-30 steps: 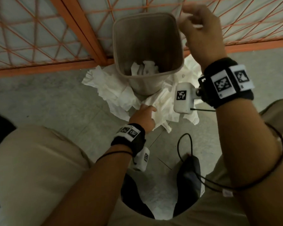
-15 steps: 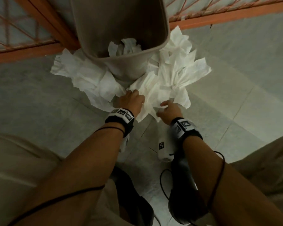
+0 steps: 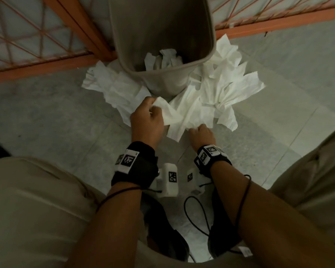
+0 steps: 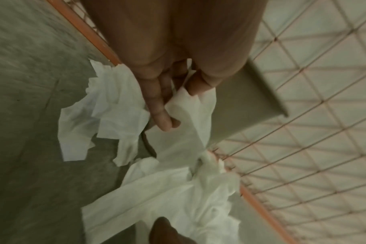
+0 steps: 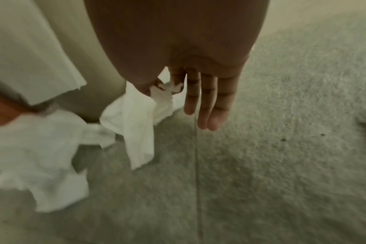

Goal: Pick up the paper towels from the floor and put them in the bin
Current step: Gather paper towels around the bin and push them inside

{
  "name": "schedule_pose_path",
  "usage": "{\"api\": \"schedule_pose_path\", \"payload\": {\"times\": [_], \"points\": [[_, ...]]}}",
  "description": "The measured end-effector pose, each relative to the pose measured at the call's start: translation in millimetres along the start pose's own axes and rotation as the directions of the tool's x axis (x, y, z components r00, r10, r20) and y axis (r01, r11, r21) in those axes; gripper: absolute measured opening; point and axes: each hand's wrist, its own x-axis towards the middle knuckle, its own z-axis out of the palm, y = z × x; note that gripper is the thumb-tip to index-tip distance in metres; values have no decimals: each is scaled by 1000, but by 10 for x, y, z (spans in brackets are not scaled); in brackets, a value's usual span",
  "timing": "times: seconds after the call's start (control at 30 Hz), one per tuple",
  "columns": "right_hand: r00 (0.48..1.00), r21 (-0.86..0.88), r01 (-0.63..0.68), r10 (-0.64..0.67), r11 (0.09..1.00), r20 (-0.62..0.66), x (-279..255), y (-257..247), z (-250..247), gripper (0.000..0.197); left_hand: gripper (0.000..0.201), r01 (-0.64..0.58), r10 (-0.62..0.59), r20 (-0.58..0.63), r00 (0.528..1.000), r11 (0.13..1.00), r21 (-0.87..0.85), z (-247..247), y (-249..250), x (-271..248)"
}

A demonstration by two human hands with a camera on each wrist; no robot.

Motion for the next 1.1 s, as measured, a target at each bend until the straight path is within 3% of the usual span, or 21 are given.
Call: {"api": "schedule_pose_path", "payload": {"times": [0.1,0.17,0.23,0.3,0.47,0.6,0.7,0.8,0.9,1.0,1.1], "points": [[994,126,34,-20,991,-107,-57,-159,-128,18,24,74,-76,1,997,967,-243,-182,229,-86],[980,193,71,-32,979,-197,-105,-277,-262,15,24,59,-61,6,998,936,-348,-323,421,-138],[957,242,122,-49,962,-288,-154,-389,-418,22,26,-43,34,-34,999,950,-310,-465,603,-153],[936,266,155,-56,951,-346,-219,-502,-588,12,26,-120,104,-67,992,941,-315,-606,775,-117],[894,401,317,-130,859,-428,-391,-738,-1022,32,39,-272,273,-48,961,894,-355,-867,1220,91],[899,572,403,-190,715,-395,-535,-911,-1408,11,21,-347,349,-60,935,868,-355,-932,1503,328],[882,615,469,-304,634,-359,-691,-1004,-1701,26,22,-395,393,-68,917,872,-289,-907,1656,526],[825,661,554,-438,506,-357,-818,-1095,-1885,30,27,-417,419,-37,907,885,-205,-747,1657,745],[771,707,598,-512,378,-379,-862,-1360,-1976,27,29,-364,363,-29,931,926,-98,-547,1546,942],[675,700,672,-589,241,-445,-821,-1707,-2016,28,18,-245,233,176,957,968,56,-413,1346,1053],[551,637,761,-640,124,-535,-721,-2021,-1993,29,50,-207,130,344,930,958,197,-378,1142,1058]]}}
